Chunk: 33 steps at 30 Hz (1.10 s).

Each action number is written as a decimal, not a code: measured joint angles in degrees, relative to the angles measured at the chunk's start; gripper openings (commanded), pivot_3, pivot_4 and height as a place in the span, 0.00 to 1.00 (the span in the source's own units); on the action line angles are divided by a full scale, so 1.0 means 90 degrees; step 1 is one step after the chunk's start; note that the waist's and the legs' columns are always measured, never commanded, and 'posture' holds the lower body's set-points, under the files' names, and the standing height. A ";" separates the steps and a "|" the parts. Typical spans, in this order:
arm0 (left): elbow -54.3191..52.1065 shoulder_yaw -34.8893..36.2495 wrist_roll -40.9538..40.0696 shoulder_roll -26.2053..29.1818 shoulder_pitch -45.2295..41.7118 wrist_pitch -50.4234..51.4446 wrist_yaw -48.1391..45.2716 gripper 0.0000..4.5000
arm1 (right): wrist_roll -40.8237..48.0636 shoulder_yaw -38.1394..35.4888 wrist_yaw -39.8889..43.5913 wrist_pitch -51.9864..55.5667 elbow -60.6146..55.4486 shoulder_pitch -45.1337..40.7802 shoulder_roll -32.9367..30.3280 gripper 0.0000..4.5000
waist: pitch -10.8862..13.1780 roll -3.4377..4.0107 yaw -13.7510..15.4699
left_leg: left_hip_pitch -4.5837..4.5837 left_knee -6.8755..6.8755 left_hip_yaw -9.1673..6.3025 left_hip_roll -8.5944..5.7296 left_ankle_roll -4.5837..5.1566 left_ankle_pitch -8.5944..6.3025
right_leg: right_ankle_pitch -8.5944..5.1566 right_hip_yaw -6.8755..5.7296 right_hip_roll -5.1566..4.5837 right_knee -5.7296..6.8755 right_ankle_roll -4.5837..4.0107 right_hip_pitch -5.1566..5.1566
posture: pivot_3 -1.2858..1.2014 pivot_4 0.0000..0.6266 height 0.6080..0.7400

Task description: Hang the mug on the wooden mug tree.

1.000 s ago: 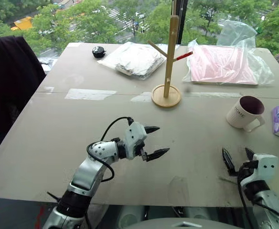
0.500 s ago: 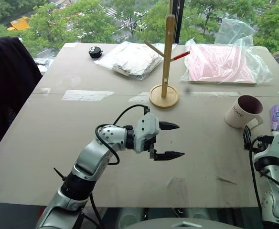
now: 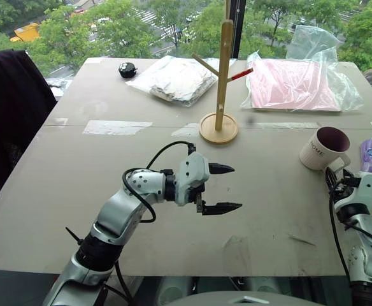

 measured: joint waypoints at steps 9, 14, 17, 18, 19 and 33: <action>-0.0081 0.0173 -0.0125 -0.0260 0.0435 -0.0031 0.0312 1.00 | -0.0147 0.0150 0.0263 -0.0059 0.0184 -0.0131 -0.0342 0.01 | 0.0000 0.0002 -0.0032 | 0.0004 0.0000 0.0008 0.0002 0.0000 0.0000 | 0.0001 0.0011 0.0000 -0.0001 0.0001 0.0000 | 0.52 0.24 1.00; -0.0327 0.0465 -0.0299 -0.0822 0.1204 -0.0296 0.0908 1.00 | -0.0289 0.0733 0.1024 0.0131 0.0157 -0.0737 -0.1139 0.01 | 0.0003 0.0006 -0.0029 | 0.0008 0.0000 0.0011 0.0003 0.0000 0.0000 | 0.0001 0.0016 0.0000 0.0002 0.0000 -0.0001 | 0.52 0.24 1.00; -0.0447 0.0685 -0.0283 -0.1159 0.1658 -0.0627 0.1362 1.00 | -0.0210 0.1208 0.1835 0.0518 -0.0091 -0.1310 -0.1787 0.01 | 0.0005 0.0009 -0.0011 | 0.0008 0.0000 0.0007 0.0003 0.0001 0.0000 | 0.0002 0.0011 0.0000 0.0004 -0.0001 -0.0001 | 0.52 0.24 1.00; -0.0499 0.0745 -0.0227 -0.1226 0.1801 -0.0768 0.1509 1.00 | -0.0147 0.1322 0.2079 0.0660 -0.0158 -0.1531 -0.1926 0.01 | 0.0005 0.0007 -0.0002 | 0.0006 0.0002 0.0001 0.0004 0.0000 0.0000 | 0.0002 0.0004 0.0002 0.0003 -0.0001 0.0000 | 0.52 0.24 1.00; -0.0540 0.0832 -0.0113 -0.1348 0.1981 -0.0949 0.1723 1.00 | -0.0093 0.1520 0.2401 0.0832 -0.0194 -0.1850 -0.2160 0.01 | 0.0007 0.0011 -0.0003 | 0.0006 0.0002 0.0002 0.0003 0.0000 0.0000 | 0.0002 0.0006 0.0000 0.0002 -0.0001 0.0000 | 0.52 0.24 1.00; -0.1327 0.0705 0.0835 -0.2506 0.2177 -0.1680 0.3865 1.00 | -0.0870 0.3097 0.5507 -0.0565 0.3632 -0.6603 -0.2903 0.01 | 0.0017 0.0001 0.0087 | -0.0007 0.0003 -0.0007 -0.0008 0.0001 0.0000 | 0.0005 -0.0021 -0.0023 -0.0013 0.0002 0.0005 | 0.52 0.24 1.00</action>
